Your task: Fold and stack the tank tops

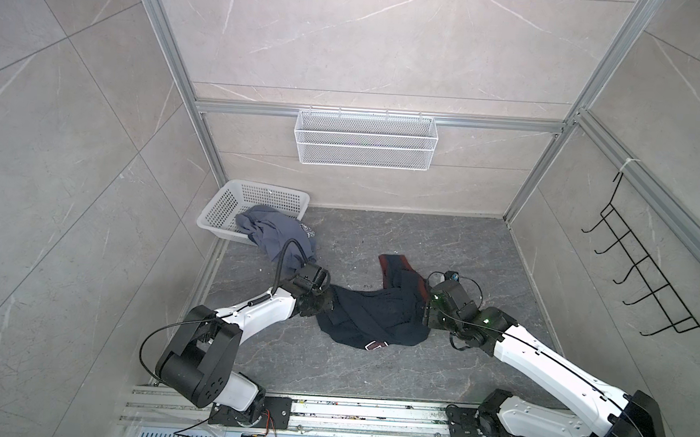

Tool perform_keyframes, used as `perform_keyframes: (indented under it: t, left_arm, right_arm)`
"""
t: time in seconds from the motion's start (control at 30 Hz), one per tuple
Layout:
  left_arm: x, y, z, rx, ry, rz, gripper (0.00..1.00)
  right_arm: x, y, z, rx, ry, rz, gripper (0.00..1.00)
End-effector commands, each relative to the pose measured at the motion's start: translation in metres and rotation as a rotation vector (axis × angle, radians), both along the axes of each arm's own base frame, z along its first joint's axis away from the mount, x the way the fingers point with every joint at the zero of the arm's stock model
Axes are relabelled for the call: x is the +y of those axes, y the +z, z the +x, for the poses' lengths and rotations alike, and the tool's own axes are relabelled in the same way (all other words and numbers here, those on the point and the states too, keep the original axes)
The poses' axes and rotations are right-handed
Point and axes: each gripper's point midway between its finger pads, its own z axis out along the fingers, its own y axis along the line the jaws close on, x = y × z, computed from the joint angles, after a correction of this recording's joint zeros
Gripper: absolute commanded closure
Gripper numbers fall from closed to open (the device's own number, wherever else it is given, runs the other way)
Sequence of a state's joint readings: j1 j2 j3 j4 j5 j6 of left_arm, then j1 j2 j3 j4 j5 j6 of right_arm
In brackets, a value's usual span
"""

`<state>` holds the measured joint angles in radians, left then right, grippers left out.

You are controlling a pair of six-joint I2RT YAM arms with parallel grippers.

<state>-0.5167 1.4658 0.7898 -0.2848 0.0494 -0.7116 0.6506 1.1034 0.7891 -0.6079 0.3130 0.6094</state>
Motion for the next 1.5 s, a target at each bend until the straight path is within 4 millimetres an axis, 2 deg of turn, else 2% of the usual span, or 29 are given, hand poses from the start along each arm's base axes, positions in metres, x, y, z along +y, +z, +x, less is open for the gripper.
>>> perform_keyframes:
  t: [0.0,0.17,0.3,0.43,0.5,0.7,0.83,0.93,1.17,1.4,1.47]
  left_arm:
    - [-0.002,0.013,0.008,-0.037,-0.012,0.011,0.6]
    - [-0.007,0.012,0.015,-0.036,-0.024,0.009,0.64]
    - [-0.002,0.017,0.016,-0.049,-0.016,0.055,0.51]
    - [0.007,0.018,0.016,-0.038,0.01,0.106,0.5]
    - [0.005,0.017,0.018,-0.041,0.008,0.094,0.49]
    - [-0.005,0.006,0.029,-0.03,-0.005,0.068,0.51]
    - [-0.009,0.004,0.036,-0.034,-0.005,0.064,0.61]
    - [-0.007,0.008,0.039,-0.047,0.0,0.084,0.63]
    - [0.001,0.017,0.046,-0.075,-0.011,0.153,0.58]
    - [0.002,0.007,0.056,-0.053,-0.017,0.182,0.54]
    - [0.001,0.004,0.058,-0.048,-0.014,0.173,0.57]
  right_arm:
    - [0.0,-0.004,-0.002,0.002,0.006,-0.008,0.29]
    - [-0.002,-0.004,-0.004,0.006,0.006,-0.013,0.29]
    - [-0.003,-0.005,-0.005,0.006,0.002,-0.012,0.29]
    - [-0.003,-0.005,-0.005,0.006,0.002,-0.009,0.29]
    - [-0.003,-0.005,-0.005,0.007,0.001,-0.007,0.29]
    - [-0.002,-0.005,-0.006,0.009,0.005,-0.002,0.29]
    - [-0.004,-0.005,-0.008,0.006,0.006,-0.002,0.29]
    - [-0.006,-0.006,-0.009,0.009,0.003,-0.011,0.29]
    - [-0.004,-0.009,-0.008,0.011,-0.001,-0.005,0.29]
    - [-0.003,-0.004,-0.008,0.006,0.005,0.002,0.29]
    - [-0.004,-0.003,-0.009,0.005,0.006,-0.001,0.29]
